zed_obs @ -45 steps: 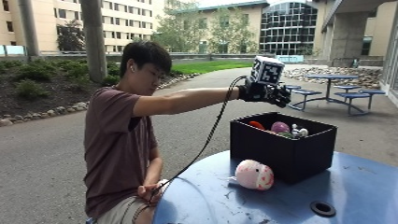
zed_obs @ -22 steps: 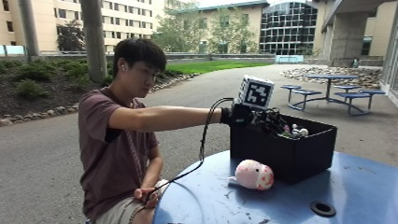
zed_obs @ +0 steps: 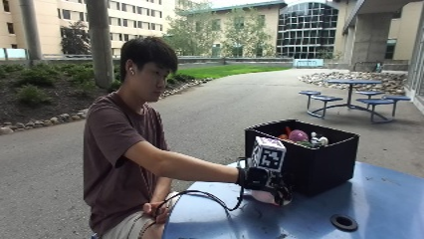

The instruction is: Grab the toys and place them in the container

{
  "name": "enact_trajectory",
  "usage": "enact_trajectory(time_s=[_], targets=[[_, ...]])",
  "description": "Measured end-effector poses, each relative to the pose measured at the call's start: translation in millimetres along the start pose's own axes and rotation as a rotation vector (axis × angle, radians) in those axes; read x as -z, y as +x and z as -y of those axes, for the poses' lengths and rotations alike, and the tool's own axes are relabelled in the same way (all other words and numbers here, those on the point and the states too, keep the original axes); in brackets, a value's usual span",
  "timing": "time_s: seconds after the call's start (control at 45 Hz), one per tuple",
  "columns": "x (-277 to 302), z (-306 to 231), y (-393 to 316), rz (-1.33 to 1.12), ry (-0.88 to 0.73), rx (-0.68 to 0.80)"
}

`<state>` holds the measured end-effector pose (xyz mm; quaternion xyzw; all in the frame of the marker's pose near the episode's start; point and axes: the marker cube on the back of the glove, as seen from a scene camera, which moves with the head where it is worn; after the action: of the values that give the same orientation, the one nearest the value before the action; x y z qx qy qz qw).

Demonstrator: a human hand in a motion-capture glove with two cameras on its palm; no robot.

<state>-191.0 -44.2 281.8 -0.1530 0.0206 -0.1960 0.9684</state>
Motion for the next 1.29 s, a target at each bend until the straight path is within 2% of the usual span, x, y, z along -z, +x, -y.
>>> enact_trajectory(time_s=[0.289, 0.444, 0.533, 0.689, 0.822, 0.956, 1.067, 1.156, 1.245, 1.289], targets=[[4.2, 10.1, 7.7, 0.297, 0.143, -0.041], [26.1, 2.8, 19.0, 0.289, 0.031, -0.028], [66.7, -2.1, 40.1, 0.178, 0.040, -0.082], [172.4, -16.6, 76.1, 0.119, 0.139, -0.175], [248.8, -30.8, 86.6, 0.016, 0.219, -0.170], [300.5, -34.1, 83.9, -0.020, 0.293, -0.211], [323.3, -20.2, 63.6, -0.112, 0.333, -0.225], [328.9, 1.2, 23.8, -0.057, 0.350, -0.135], [327.7, 25.2, -14.0, -0.002, 0.344, -0.149], [327.3, 35.0, -38.1, 0.015, 0.340, -0.086]])
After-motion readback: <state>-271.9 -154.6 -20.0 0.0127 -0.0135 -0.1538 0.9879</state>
